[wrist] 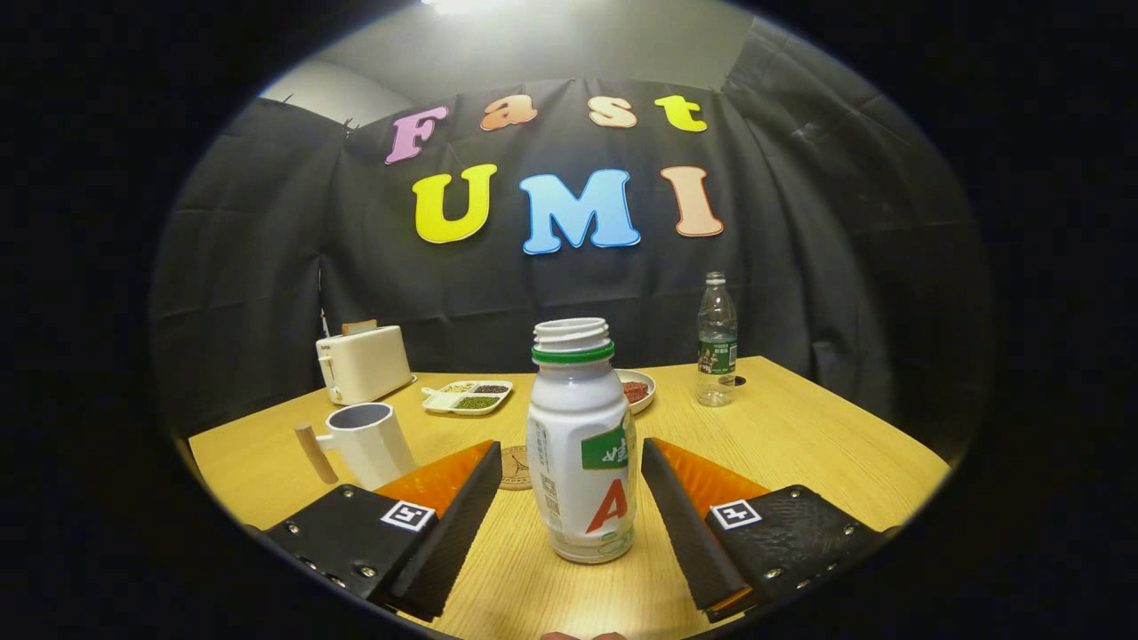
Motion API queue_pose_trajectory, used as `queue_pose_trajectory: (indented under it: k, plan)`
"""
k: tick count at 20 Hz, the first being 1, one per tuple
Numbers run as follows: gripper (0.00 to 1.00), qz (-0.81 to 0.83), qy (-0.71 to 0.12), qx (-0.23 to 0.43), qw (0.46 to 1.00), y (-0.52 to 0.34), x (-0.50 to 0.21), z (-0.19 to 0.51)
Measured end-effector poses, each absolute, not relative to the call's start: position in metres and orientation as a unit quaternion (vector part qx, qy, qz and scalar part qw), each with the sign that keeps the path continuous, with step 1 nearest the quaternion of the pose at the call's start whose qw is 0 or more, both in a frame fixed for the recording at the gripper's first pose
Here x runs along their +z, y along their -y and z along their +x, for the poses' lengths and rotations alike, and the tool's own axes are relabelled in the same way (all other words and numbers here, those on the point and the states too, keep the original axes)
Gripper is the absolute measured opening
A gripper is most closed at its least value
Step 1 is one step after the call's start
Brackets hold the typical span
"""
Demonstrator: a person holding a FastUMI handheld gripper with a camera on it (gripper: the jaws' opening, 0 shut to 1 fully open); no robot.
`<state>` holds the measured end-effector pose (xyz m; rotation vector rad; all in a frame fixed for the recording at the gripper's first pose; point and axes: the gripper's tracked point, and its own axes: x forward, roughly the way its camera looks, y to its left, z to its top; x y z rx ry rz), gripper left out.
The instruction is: Take the bottle from table, then pour the juice into the cup, finally place the bottle on the coaster
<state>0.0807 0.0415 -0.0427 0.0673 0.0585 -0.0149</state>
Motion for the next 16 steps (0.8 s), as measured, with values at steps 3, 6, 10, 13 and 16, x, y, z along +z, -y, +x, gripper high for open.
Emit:
queue_pose_trajectory:
  k: [3,6,10,13,16]
  plan:
    - [0.97,0.051,-0.029,-0.014,0.998,-0.043,-0.046,0.093]
    - [0.97,0.055,-0.032,-0.019,0.998,-0.044,-0.05,0.104]
    - [0.97,0.024,-0.037,-0.031,0.999,-0.039,-0.056,0.115]
    - [0.97,0.016,-0.037,-0.043,0.998,-0.036,-0.055,0.122]
    - [0.89,0.028,-0.045,-0.064,0.997,-0.032,-0.059,0.125]
